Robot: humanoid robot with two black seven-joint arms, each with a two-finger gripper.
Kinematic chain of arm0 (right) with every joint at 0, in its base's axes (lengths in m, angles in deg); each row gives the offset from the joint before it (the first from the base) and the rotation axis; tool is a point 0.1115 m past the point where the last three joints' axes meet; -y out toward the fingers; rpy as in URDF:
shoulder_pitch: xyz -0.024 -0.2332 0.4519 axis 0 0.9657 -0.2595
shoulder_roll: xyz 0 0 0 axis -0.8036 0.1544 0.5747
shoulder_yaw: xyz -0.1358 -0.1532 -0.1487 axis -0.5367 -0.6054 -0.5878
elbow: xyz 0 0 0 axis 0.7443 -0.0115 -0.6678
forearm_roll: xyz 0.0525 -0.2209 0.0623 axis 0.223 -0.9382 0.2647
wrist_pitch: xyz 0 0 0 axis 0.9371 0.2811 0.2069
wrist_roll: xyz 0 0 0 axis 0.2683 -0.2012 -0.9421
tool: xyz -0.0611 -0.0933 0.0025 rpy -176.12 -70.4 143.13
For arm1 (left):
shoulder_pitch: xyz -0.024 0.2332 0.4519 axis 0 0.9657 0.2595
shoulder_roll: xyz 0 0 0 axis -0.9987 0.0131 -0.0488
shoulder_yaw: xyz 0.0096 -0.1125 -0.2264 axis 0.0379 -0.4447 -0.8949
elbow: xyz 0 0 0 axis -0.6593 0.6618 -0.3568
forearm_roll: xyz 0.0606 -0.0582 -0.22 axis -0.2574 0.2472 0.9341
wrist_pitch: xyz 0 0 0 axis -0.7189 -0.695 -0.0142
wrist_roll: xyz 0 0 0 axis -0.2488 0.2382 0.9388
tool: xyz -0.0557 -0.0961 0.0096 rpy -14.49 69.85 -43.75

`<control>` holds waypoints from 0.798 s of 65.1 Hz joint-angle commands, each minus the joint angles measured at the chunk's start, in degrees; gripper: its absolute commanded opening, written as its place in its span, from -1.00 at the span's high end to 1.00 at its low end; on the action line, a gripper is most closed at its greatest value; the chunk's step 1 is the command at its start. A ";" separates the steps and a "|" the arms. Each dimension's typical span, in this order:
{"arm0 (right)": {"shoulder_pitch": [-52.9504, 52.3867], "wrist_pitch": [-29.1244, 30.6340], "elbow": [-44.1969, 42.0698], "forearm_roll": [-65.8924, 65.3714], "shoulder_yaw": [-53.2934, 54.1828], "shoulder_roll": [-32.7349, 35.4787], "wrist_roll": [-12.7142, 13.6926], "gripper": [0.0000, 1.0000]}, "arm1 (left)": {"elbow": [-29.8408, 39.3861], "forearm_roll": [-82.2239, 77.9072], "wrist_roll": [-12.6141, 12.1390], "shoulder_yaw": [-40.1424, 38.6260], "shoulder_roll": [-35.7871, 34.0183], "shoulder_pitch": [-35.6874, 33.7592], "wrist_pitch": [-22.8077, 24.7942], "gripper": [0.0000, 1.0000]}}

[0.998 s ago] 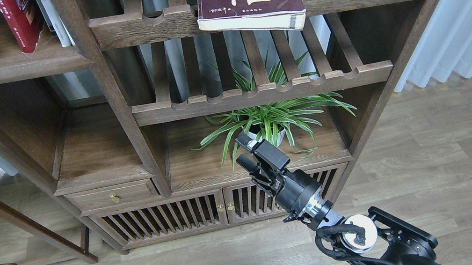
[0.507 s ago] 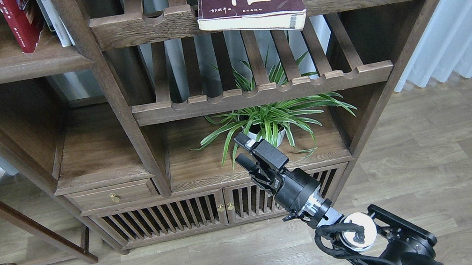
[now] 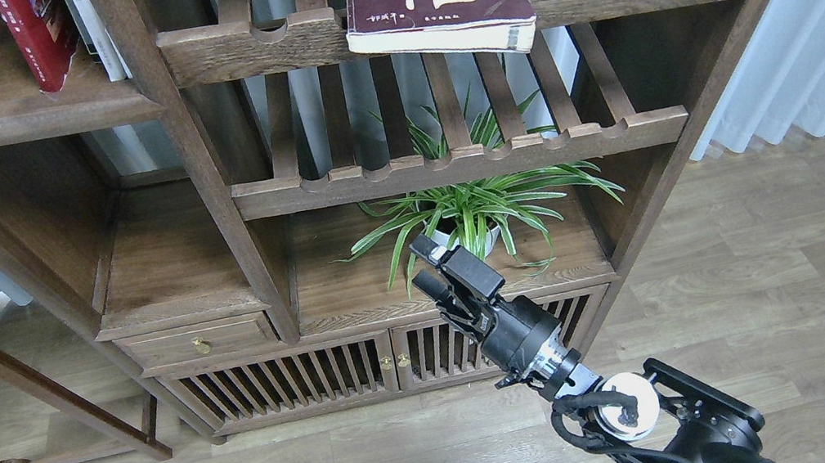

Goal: Organize books on shelf
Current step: 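Push the white book onto the top shelf with the left gripper, then release the white book and withdraw the left gripper from the shelf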

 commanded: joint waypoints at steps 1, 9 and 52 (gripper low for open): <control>0.05 0.00 -0.03 0.01 -0.09 0.00 0.00 -0.92 | -0.75 -0.54 3.56 3.63 -0.31 -1.35 -4.59 1.00; 0.05 0.00 -0.30 0.01 -0.09 0.00 0.00 -0.92 | -3.65 -2.47 7.87 5.04 -0.31 -4.24 -5.47 1.00; 0.14 0.00 -0.82 0.01 -0.09 0.00 0.00 -0.92 | -18.15 -4.23 15.87 15.94 -4.44 -15.50 -7.58 1.00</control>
